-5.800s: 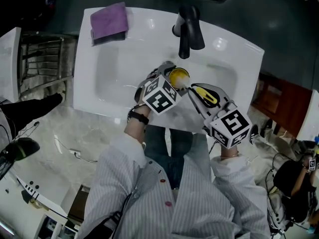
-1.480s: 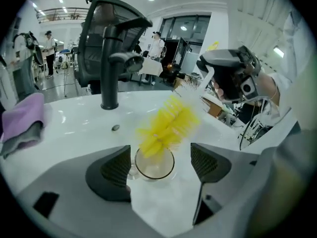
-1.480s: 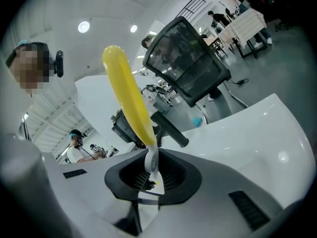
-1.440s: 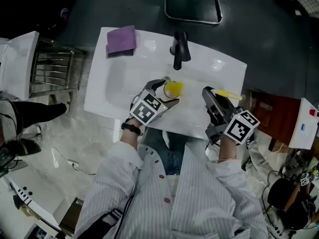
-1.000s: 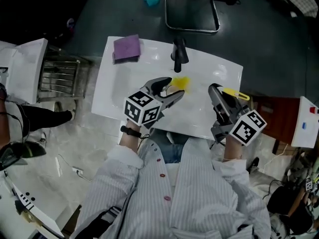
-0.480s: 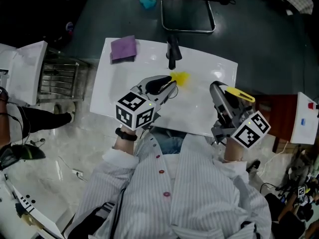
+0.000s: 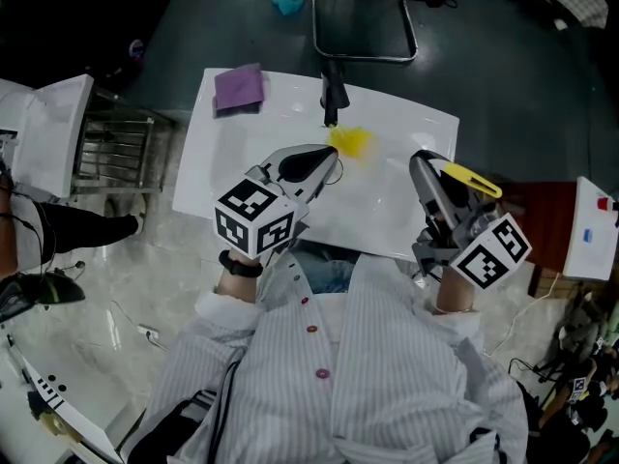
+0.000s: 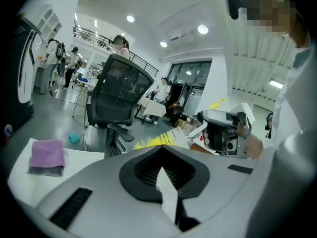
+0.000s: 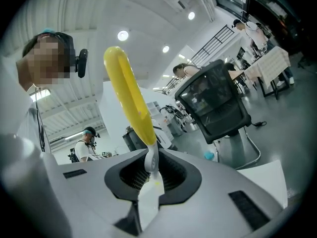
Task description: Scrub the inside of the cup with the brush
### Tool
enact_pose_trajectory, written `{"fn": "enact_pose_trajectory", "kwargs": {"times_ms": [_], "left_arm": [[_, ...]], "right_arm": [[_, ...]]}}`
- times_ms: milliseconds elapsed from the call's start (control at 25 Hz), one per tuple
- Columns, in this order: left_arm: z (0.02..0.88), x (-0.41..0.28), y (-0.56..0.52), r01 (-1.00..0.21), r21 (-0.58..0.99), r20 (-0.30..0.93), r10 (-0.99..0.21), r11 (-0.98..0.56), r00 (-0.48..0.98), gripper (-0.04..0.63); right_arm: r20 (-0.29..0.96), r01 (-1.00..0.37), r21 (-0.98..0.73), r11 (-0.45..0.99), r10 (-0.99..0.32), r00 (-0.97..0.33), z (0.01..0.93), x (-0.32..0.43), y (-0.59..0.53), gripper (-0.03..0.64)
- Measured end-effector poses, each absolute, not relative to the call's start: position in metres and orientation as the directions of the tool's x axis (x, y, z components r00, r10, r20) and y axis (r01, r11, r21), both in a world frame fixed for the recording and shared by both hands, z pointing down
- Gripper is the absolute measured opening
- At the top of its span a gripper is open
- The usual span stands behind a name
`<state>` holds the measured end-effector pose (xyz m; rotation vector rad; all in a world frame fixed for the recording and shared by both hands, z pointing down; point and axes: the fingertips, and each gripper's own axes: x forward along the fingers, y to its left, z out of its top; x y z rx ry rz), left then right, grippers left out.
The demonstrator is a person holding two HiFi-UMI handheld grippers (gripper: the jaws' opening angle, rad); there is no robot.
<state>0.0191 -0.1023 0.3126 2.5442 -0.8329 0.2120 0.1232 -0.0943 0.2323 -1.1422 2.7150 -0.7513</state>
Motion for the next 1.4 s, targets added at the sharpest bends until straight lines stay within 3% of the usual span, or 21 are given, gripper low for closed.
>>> {"fn": "enact_pose_trajectory", "kwargs": {"times_ms": [1400], "left_arm": [[0.303, 0.019, -0.089, -0.596, 0.332, 0.277, -0.528, -0.731, 0.803, 0.009]], "right_arm": [[0.131, -0.662, -0.430, 0.614, -0.683, -0.718, 0.239, 0.109, -0.083, 0.063]]}}
